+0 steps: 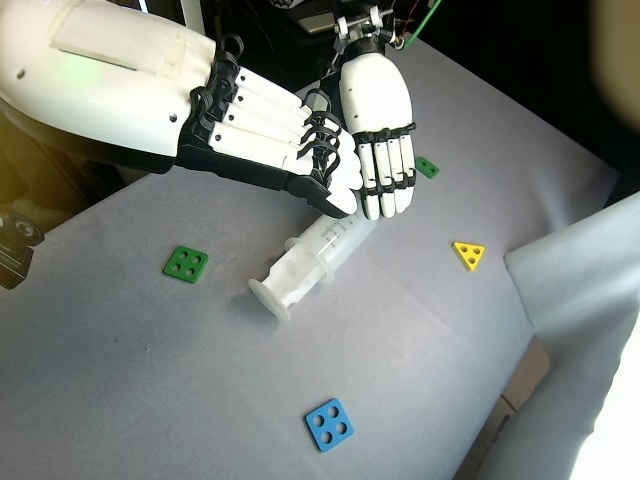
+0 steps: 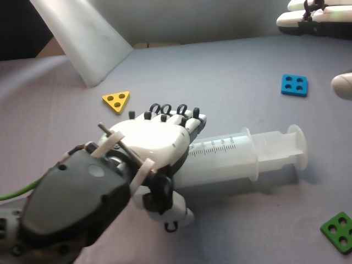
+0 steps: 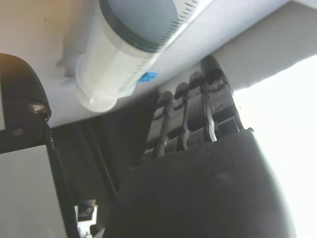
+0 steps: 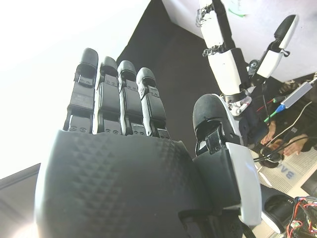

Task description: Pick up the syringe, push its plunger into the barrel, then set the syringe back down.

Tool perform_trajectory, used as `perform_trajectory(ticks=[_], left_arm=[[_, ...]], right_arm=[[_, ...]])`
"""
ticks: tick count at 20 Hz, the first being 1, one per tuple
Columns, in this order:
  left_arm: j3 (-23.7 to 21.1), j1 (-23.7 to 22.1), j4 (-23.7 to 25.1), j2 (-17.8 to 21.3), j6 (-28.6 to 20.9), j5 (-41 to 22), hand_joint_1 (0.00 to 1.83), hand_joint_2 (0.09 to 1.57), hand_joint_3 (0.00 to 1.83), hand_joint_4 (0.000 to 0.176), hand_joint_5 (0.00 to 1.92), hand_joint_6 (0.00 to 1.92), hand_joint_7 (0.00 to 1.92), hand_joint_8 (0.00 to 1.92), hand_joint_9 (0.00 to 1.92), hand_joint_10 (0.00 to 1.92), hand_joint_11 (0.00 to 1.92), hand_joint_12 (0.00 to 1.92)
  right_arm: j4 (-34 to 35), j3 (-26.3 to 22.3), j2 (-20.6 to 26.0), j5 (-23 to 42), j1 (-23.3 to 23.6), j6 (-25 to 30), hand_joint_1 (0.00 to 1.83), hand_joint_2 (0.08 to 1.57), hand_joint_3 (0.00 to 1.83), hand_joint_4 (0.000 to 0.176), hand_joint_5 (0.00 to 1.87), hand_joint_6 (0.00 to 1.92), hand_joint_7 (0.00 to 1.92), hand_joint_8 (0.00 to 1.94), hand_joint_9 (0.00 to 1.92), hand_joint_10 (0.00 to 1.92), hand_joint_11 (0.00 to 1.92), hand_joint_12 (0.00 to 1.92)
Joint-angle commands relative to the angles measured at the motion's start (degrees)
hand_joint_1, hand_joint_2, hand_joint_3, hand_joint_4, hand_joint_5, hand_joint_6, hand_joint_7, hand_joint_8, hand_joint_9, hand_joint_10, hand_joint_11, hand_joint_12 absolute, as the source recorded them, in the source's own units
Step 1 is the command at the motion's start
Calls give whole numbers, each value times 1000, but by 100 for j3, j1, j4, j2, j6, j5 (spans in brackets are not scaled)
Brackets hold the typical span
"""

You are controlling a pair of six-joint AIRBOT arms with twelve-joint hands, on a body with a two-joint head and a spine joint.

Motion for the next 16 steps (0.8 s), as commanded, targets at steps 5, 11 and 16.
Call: perform_trajectory(ticks=[5,11,16], left_arm=[[318,-29,424,-427,54,-434,1066,913,0,0,34,4,8,2,30,4,0,418],[795,45,298,-826,218,-540,1067,922,3,0,27,0,0,0,24,1,0,413],[1029,52,269,-1085,318,-609,1080,940,5,0,20,0,0,0,14,2,0,384]], right_arm=[[189,-15,-7,166,83,-22,0,1451,2,0,159,2,136,4,120,8,0,406],[189,-15,-7,172,84,-21,0,1453,2,0,155,2,129,1,110,1,0,399],[189,-15,-6,178,84,-21,0,1456,1,0,152,0,130,2,113,4,0,411]])
